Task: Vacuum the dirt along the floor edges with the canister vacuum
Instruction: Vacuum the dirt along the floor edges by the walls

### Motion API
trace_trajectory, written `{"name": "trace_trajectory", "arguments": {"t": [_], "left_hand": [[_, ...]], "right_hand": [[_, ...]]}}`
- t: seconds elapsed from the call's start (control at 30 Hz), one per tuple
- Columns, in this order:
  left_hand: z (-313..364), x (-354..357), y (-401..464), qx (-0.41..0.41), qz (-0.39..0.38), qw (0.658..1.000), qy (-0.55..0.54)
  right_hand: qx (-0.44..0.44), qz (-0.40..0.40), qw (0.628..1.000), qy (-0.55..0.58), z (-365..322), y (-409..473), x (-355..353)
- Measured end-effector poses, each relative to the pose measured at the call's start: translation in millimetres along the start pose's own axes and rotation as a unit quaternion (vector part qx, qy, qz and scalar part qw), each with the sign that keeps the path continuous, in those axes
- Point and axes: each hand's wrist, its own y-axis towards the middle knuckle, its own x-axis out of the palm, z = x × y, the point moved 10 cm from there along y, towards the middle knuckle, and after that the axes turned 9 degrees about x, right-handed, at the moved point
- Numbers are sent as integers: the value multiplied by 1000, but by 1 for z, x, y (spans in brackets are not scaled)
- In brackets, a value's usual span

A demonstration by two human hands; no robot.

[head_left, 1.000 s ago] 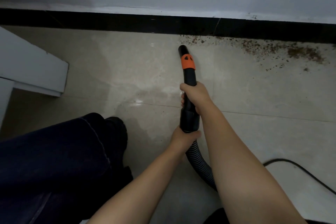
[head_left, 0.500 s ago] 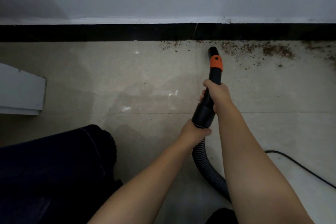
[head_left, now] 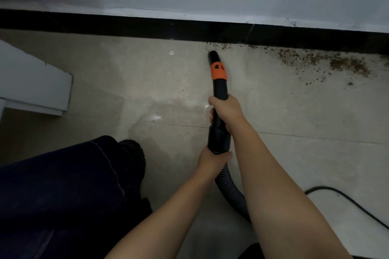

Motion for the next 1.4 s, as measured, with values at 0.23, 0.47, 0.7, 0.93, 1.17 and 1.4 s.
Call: {"name": "trace_trajectory", "arguments": {"t": [0.23, 0.47, 0.7, 0.93, 1.17, 1.4], "left_hand": [[11, -32, 1, 13, 48, 999, -5], [24, -9, 9, 21, 8, 998, 59], [33, 41, 9, 40, -46, 995, 79], [43, 72, 15, 33, -75, 993, 83], [35, 53, 17, 24, -33, 997, 69], [34, 35, 19, 29, -13, 998, 57]], "right_hand": [[-6, -21, 1000, 15, -11, 2, 28], [4, 39, 995, 87, -11, 3, -18], [20, 96, 985, 139, -3, 2, -83], [22, 99, 986, 135, -12, 8, -112], [22, 43, 995, 91, -18, 14, -79], [6, 50, 994, 98, -21, 14, -64]]}}
